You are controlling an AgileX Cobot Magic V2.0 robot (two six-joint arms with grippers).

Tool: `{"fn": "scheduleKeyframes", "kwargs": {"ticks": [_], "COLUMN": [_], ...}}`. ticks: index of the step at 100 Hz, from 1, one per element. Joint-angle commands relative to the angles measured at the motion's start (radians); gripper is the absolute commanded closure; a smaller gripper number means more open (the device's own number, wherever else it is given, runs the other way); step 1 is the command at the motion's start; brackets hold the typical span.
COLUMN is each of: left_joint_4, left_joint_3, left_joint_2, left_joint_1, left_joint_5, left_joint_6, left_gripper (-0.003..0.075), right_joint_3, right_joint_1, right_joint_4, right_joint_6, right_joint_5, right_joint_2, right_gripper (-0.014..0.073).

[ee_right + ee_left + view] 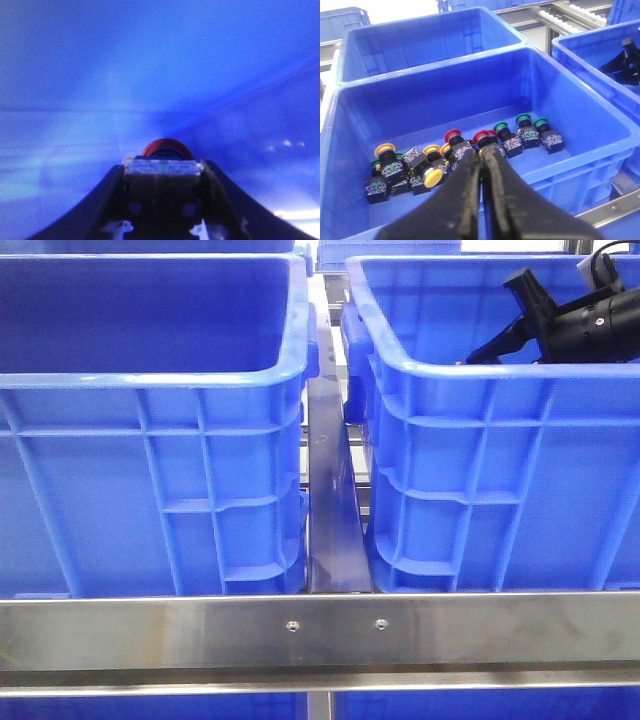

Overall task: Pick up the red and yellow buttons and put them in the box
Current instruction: 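Lower the red button into the empty blue bin and open the right gripper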

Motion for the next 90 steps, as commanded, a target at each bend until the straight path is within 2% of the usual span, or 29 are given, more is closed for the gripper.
{"fn": "scheduleKeyframes", "kwargs": {"ticks": [1, 6, 13, 32, 46, 56, 90], "left_joint_4": [0.001, 0.001, 0.001, 0.001, 0.001, 0.001, 0.001], "left_joint_3": [-0.023, -0.023, -0.023, -0.023, -0.023, -0.023, -0.023], "left_joint_2": [0.018, 0.018, 0.018, 0.018, 0.018, 0.018, 0.018], "left_joint_1": [0.002, 0.002, 0.002, 0.002, 0.002, 0.002, 0.002], "left_joint_5": [-0.086, -0.086, -0.086, -0.086, -0.086, -0.086, -0.086], "left_joint_6": [-0.009, -0.009, -0.009, -0.009, -0.009, -0.009, -0.009], "left_gripper": [0.0739, 0.0739, 0.0739, 0.0739, 0.0739, 0.0739, 0.0739], "right_joint_3": [-0.032, -0.032, -0.032, -0.032, -0.032, -0.032, -0.032], "right_joint_1": [-0.005, -0.005, -0.005, -0.005, -0.005, -0.011, -0.070], "right_joint_4": [0.045, 0.047, 0.047, 0.047, 0.047, 0.047, 0.015], "right_joint_6": [-0.005, -0.005, -0.005, -0.005, -0.005, -0.005, -0.005], "right_joint_5": [0.032, 0.031, 0.030, 0.030, 0.030, 0.031, 0.092], "right_joint_2": [-0.053, -0.053, -0.053, -0.053, -0.054, -0.056, -0.059], "right_gripper": [0.0543, 0.0528, 0.0463, 0.0148, -0.0006, -0.0032, -0.0032]}}
